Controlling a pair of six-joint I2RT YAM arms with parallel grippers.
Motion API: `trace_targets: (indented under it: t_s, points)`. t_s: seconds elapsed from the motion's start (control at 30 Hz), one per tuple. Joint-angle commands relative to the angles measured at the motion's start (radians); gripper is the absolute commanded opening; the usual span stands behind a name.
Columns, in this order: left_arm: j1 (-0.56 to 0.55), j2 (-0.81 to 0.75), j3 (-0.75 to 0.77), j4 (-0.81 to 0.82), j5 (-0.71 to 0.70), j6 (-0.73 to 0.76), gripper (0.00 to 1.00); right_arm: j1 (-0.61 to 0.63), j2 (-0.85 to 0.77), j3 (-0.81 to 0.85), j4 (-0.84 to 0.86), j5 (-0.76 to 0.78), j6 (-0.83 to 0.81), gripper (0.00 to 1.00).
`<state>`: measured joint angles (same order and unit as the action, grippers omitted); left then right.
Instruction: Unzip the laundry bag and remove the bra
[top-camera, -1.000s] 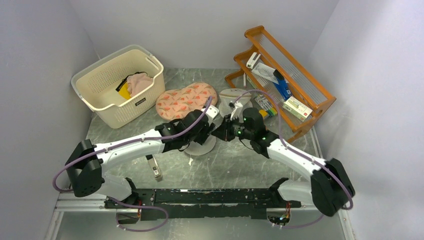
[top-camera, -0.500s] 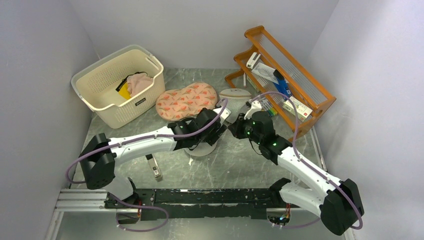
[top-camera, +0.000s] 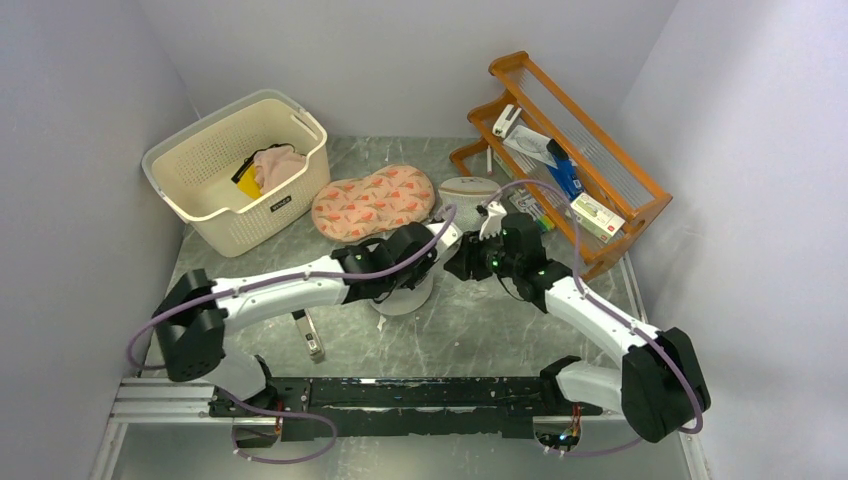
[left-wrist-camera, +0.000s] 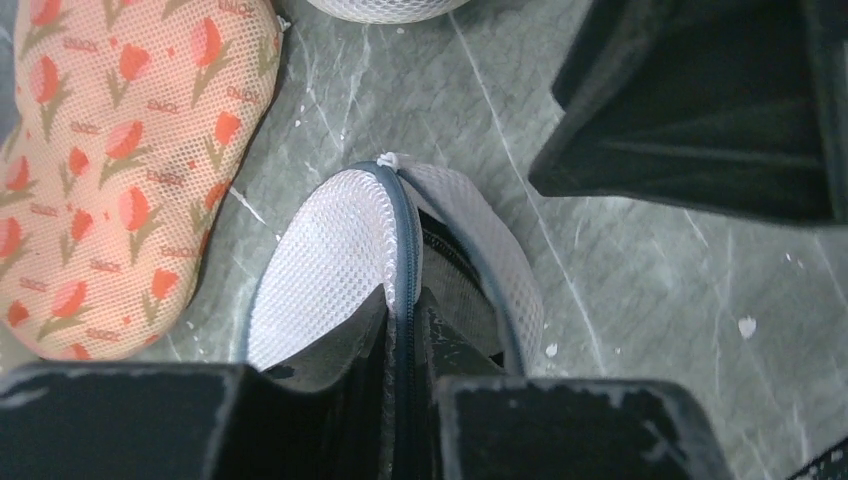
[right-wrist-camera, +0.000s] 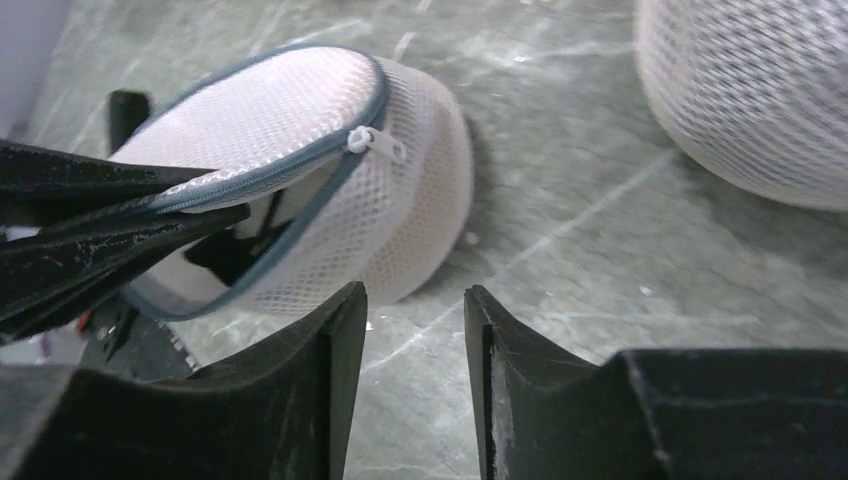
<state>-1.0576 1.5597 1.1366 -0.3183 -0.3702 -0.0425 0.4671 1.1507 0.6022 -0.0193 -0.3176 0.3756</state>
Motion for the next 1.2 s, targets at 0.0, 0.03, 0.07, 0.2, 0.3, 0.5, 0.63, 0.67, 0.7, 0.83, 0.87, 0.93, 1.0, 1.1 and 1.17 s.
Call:
trace_targets:
  t_s: [0.0,0.03,0.07,0.2,0.3,0.5,0.63,0.67,0.7,0.83,0.87,0.93,1.0,1.1,1.17]
  points:
    - [-0.011,-0.137,-0.076,0.086,0.083,0.097,0.21,-0.023,0.027,0.061,0.094,-0.295,-0.075,0.43]
    - [-0.014,-0.163,-0.098,0.109,0.073,0.116,0.21,-0.026,0.032,0.069,0.103,-0.322,-0.079,0.44]
    - [-0.016,-0.183,-0.119,0.129,0.064,0.133,0.20,-0.028,0.038,0.077,0.109,-0.352,-0.082,0.44]
    - [-0.026,-0.231,-0.160,0.132,0.055,0.198,0.08,-0.043,0.054,0.089,0.141,-0.418,-0.083,0.48]
    - [-0.043,-0.295,-0.228,0.187,0.102,0.297,0.07,-0.054,0.070,0.087,0.176,-0.473,-0.072,0.50]
    - [-0.049,-0.430,-0.347,0.291,0.183,0.488,0.07,-0.059,0.115,0.104,0.196,-0.577,-0.103,0.54]
    - [-0.049,-0.490,-0.411,0.303,0.253,0.570,0.07,-0.060,0.120,0.039,0.365,-0.683,-0.036,0.56]
    - [-0.050,-0.504,-0.435,0.326,0.263,0.583,0.07,-0.058,0.124,0.025,0.400,-0.714,-0.018,0.56]
    - [-0.053,-0.526,-0.465,0.362,0.291,0.600,0.07,-0.058,0.127,0.022,0.410,-0.731,-0.016,0.56]
    - [-0.053,-0.586,-0.543,0.450,0.328,0.619,0.07,-0.055,0.129,0.013,0.432,-0.755,-0.019,0.54]
    - [-0.053,-0.587,-0.539,0.430,0.322,0.622,0.07,-0.053,0.131,0.007,0.447,-0.763,-0.012,0.54]
    - [-0.053,-0.586,-0.533,0.414,0.307,0.615,0.07,-0.047,0.131,-0.005,0.458,-0.768,-0.016,0.53]
    - [-0.053,-0.581,-0.531,0.402,0.319,0.612,0.07,-0.033,0.131,-0.027,0.478,-0.760,-0.022,0.54]
    - [-0.053,-0.565,-0.517,0.383,0.326,0.603,0.07,-0.018,0.142,-0.051,0.516,-0.756,-0.014,0.54]
    - [-0.053,-0.554,-0.511,0.377,0.324,0.600,0.07,-0.018,0.133,-0.049,0.516,-0.751,-0.014,0.53]
